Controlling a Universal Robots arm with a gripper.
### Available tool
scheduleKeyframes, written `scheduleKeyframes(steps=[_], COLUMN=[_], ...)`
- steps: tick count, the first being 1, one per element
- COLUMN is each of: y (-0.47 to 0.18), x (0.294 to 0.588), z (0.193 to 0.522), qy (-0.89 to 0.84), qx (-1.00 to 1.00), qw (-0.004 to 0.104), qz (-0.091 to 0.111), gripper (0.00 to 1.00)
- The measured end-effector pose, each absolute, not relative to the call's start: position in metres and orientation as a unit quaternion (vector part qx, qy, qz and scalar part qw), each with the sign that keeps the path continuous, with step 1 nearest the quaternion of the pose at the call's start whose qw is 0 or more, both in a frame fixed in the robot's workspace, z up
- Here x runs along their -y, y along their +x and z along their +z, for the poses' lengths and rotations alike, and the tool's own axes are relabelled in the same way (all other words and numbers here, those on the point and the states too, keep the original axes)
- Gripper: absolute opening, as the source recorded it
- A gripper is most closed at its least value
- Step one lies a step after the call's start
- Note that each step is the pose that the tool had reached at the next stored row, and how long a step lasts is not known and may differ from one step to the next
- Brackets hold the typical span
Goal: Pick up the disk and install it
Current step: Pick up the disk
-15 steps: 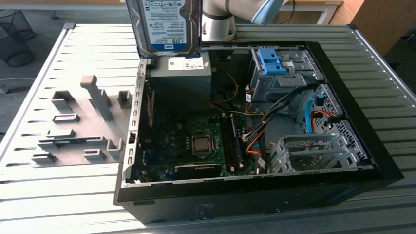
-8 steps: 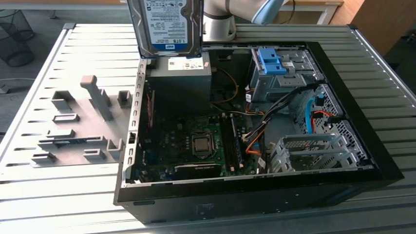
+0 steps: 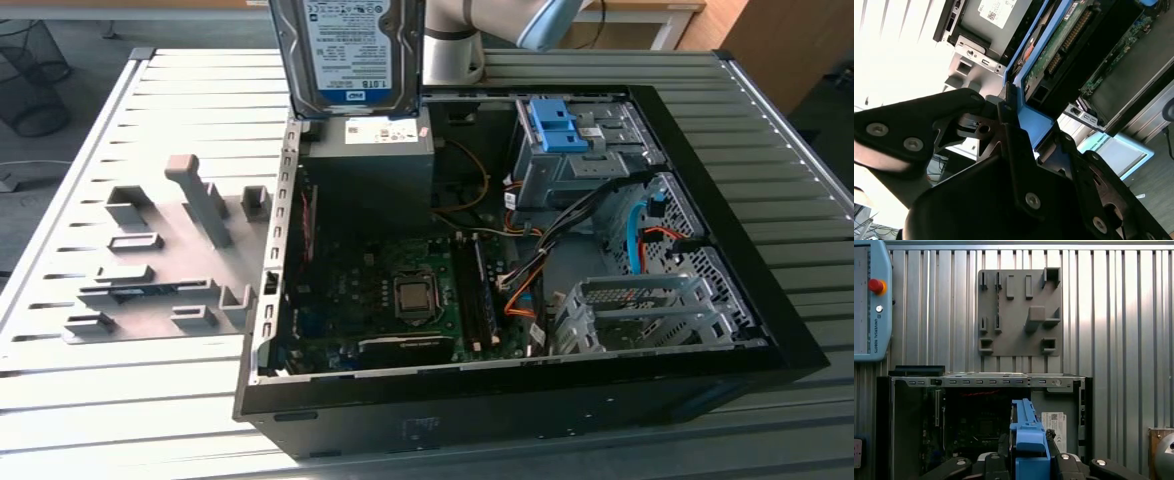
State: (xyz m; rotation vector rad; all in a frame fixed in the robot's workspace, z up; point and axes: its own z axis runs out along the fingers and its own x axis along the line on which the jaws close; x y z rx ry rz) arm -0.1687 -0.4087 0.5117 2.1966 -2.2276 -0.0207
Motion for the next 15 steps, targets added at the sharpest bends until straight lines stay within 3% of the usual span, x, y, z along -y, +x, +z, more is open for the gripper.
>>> scheduleKeyframes(steps=[15], y=[-0.1584], x=[0.4087], z=[0.5116], qy=[0.702], qx=[0.712], qw=[0.006], qz=[-0.007], gripper=[0.36])
